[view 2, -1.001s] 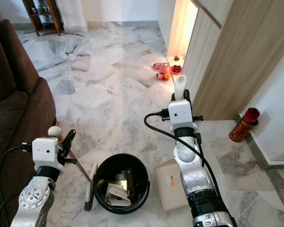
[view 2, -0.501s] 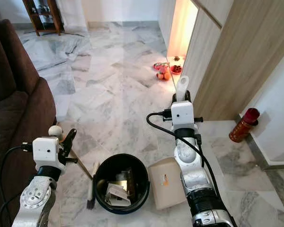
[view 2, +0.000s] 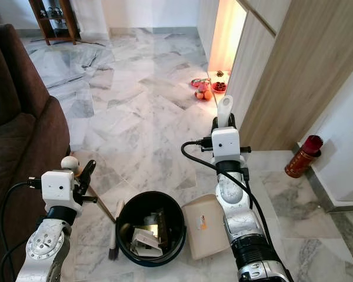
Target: Sweep floor
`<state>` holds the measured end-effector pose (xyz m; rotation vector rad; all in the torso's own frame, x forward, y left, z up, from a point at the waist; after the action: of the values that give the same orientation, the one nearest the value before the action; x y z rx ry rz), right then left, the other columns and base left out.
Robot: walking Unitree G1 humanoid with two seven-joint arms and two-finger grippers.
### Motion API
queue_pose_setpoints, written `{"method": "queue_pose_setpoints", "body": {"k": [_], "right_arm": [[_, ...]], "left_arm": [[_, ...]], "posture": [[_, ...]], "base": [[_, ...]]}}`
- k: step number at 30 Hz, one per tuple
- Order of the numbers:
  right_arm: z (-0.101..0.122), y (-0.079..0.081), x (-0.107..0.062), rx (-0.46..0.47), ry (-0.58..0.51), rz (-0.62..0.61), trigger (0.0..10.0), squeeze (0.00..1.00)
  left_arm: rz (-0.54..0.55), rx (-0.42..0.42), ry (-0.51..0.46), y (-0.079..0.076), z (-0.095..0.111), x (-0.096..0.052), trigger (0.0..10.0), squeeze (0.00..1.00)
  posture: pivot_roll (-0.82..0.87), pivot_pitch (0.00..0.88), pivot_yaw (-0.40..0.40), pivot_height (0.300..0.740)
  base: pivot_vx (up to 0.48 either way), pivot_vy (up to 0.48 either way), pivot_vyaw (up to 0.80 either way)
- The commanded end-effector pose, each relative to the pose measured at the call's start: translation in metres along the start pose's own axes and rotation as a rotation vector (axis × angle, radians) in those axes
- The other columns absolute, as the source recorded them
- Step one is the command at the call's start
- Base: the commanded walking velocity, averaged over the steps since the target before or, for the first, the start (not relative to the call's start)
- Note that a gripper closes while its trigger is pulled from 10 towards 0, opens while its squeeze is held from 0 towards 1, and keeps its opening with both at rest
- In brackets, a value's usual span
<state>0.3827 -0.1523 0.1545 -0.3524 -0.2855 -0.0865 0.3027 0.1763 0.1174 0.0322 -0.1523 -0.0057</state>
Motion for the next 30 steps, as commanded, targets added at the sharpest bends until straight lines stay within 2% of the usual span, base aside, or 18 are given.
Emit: {"method": "queue_pose_setpoints", "body": {"k": [1, 14, 30], "right_arm": [[0.0093, 0.0011, 0.0032, 0.004, -0.042, 0.004, 10.0, 0.0], [0.0087, 0.0007, 0.0019, 0.014, -0.047, 0.002, 10.0, 0.0], [0.0086, 0.0, 0.0038, 0.011, -0.045, -0.002, 10.0, 0.0]], "left_arm": [[-0.003, -0.006, -0.038, -0.0008, 0.0072, 0.0005, 10.0, 0.0], [-0.017, -0.003, -0.039, -0.003, 0.007, 0.0016, 10.0, 0.0], [-0.012, -0.001, -0.042, -0.0018, 0.0082, 0.0033, 10.0, 0.0]], "posture": [[0.06, 0.035, -0.027, 0.74], [0.06, 0.015, -0.024, 0.74], [0.06, 0.044, -0.026, 0.74]], "base": [[-0.259, 0.0, 0.0], [-0.258, 0.0, 0.0], [-0.251, 0.0, 0.0]]}}
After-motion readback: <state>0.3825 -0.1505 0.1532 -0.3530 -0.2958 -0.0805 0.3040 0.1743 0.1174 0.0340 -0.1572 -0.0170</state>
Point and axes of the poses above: a point about 5 cm out from each wrist's last joint towards the gripper, its own x axis pointing out of the wrist towards the gripper, its own z axis along the axis of the wrist's last joint, y = z × x, the point moved 5 cm from there along x, pointing out of the wrist towards the gripper, and after that the axes turned 4 degrees about -x, right-handed, at the moved point
